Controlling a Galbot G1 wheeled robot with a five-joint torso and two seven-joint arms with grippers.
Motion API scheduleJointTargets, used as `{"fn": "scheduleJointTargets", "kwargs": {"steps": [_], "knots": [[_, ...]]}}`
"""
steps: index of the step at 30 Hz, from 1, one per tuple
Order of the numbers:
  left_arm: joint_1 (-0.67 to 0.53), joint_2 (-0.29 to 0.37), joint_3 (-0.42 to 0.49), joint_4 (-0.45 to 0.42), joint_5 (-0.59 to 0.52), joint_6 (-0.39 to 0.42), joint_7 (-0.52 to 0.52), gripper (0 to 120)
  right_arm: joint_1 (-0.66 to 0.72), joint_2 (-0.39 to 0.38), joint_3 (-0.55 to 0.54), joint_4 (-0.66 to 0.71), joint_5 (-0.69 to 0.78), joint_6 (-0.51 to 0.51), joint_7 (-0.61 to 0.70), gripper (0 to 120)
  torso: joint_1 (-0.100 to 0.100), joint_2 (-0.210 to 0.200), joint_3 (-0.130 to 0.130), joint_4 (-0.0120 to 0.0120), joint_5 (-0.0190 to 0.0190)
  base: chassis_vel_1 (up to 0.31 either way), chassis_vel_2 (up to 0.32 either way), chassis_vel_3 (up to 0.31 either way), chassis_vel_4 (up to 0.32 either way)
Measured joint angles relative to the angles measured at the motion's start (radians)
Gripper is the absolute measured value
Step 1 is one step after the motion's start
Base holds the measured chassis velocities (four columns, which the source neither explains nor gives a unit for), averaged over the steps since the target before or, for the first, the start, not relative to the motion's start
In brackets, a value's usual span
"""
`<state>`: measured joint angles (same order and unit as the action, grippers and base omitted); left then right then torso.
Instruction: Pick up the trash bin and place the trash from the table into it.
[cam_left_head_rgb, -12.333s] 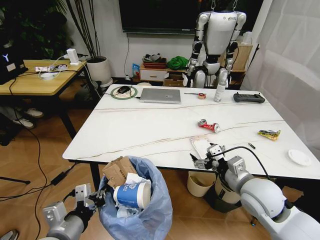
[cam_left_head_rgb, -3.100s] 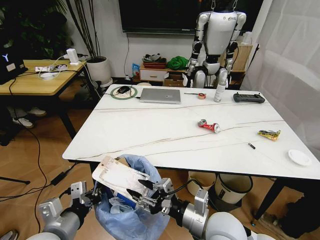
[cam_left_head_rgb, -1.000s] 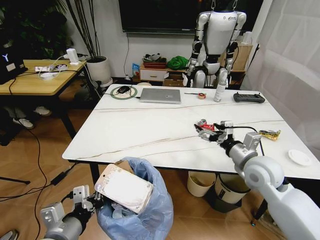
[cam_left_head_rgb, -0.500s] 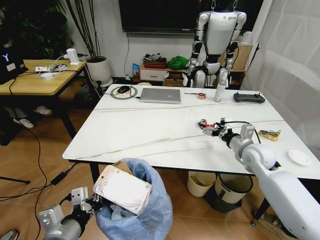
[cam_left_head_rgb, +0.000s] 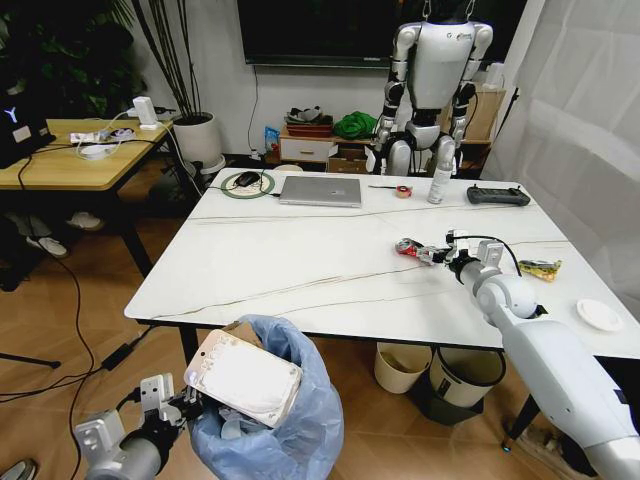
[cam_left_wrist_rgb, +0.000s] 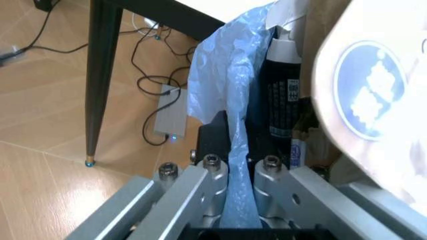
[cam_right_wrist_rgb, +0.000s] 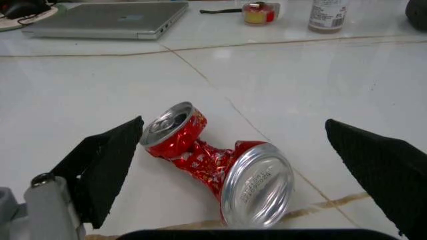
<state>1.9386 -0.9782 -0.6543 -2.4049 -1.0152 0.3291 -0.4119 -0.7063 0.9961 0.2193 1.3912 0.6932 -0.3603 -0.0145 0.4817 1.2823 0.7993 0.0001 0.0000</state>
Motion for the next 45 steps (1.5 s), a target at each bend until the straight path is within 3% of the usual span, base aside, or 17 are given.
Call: {"fn": "scheduleJointTargets", "kwargs": {"steps": [15, 22, 27, 29, 32, 34, 35, 45], "knots": [[-0.010, 0.010, -0.003, 0.006, -0.009, -0.001, 0.000, 0, -0.006, 0.026, 0.015, -0.036, -0.052, 0.000, 0.021, 100, 0.000, 0.000, 0.000, 0.0000, -0.0001, 0.000, 0.000, 0.000, 0.000], [-0.016, 0.017, -0.001, 0.010, -0.015, -0.001, 0.000, 0, -0.030, 0.032, 0.027, -0.037, -0.068, -0.002, 0.026, 90, 0.000, 0.000, 0.000, -0.0001, -0.0001, 0.000, 0.000, 0.000, 0.000], [-0.022, 0.024, 0.000, 0.013, -0.021, -0.001, 0.000, 0, -0.040, 0.060, 0.036, -0.038, -0.083, -0.003, 0.048, 68, 0.000, 0.000, 0.000, 0.0003, 0.0000, 0.000, 0.000, 0.000, 0.000], [-0.022, 0.026, 0.000, 0.014, -0.022, -0.001, 0.000, 0, -0.042, 0.063, 0.040, -0.038, -0.083, -0.004, 0.050, 66, 0.000, 0.000, 0.000, 0.0002, 0.0000, 0.000, 0.000, 0.000, 0.000], [-0.024, 0.028, -0.001, 0.015, -0.025, -0.001, -0.001, 0, -0.048, 0.068, 0.052, -0.037, -0.083, -0.006, 0.054, 51, 0.000, 0.000, 0.000, 0.0001, -0.0001, 0.000, 0.000, 0.000, 0.000], [-0.025, 0.029, -0.001, 0.016, -0.026, -0.001, -0.001, 0, -0.048, 0.068, 0.053, -0.037, -0.083, -0.005, 0.055, 51, 0.000, 0.000, 0.000, 0.0001, -0.0001, 0.000, 0.000, 0.000, 0.000], [-0.027, 0.030, 0.000, 0.018, -0.026, -0.001, -0.001, 0, -0.049, 0.069, 0.055, -0.037, -0.083, -0.005, 0.055, 44, 0.000, 0.000, 0.000, 0.0001, 0.0000, 0.000, 0.000, 0.000, 0.000], [-0.034, 0.034, 0.003, 0.023, -0.031, -0.002, -0.001, 0, -0.046, 0.070, 0.054, -0.038, -0.083, -0.006, 0.055, 44, 0.000, 0.000, 0.000, 0.0001, -0.0001, 0.000, 0.000, 0.000, 0.000]]}}
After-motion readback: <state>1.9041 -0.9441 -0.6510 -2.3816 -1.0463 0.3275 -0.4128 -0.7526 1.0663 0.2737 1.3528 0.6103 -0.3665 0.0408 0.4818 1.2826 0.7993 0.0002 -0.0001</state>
